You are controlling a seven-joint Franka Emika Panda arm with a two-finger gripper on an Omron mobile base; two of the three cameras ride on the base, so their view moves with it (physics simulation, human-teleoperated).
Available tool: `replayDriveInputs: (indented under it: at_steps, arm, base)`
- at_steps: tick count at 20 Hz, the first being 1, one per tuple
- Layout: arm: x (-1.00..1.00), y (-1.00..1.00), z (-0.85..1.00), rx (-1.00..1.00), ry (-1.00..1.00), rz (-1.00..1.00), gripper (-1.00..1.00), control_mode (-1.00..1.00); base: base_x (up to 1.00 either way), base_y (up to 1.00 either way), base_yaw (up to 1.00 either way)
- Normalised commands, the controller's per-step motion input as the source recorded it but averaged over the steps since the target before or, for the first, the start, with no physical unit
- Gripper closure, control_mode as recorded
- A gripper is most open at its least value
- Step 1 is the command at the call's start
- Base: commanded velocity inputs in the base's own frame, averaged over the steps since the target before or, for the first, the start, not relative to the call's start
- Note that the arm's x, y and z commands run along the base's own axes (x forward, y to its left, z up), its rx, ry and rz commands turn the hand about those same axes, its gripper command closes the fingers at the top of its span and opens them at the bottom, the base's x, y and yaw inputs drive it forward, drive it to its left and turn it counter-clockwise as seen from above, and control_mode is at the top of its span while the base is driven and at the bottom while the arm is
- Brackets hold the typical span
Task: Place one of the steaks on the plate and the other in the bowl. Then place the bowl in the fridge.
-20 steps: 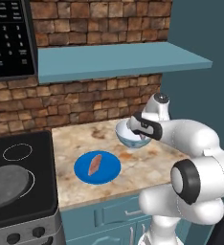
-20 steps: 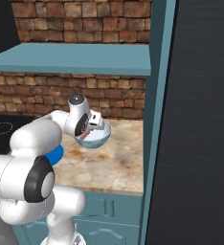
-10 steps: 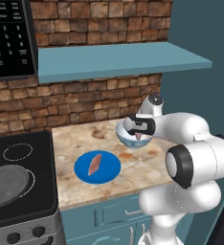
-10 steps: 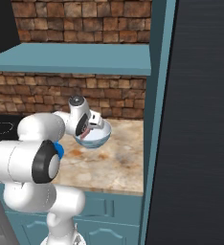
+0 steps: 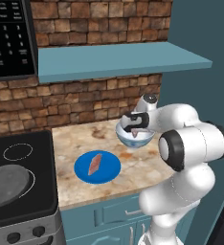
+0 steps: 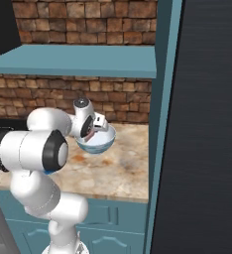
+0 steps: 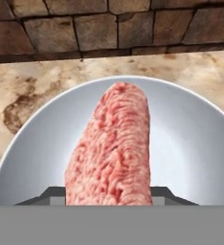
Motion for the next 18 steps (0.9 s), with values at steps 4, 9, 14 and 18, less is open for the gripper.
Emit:
replayDriveInputs:
  at_steps: [4,9,14,18]
  arm:
    - [0.09,0.0,-0.31,0.0,0.0,0.0,1.0,-1.0]
    - [0.05,-0.01,-0.09,0.0,0.01,0.0,-1.0,-1.0]
    - [-0.05,0.0,0.0,0.0,-0.03,0.0,-1.0,-1.0]
    - [-0.23,0.0,0.26,0.0,-0.09,0.0,-1.0,-1.0]
  base:
    - [0.0,0.0,0.0]
    - [0.0,0.0,0.0]
    - [0.0,0.0,0.0]
    - [0.0,0.0,0.0]
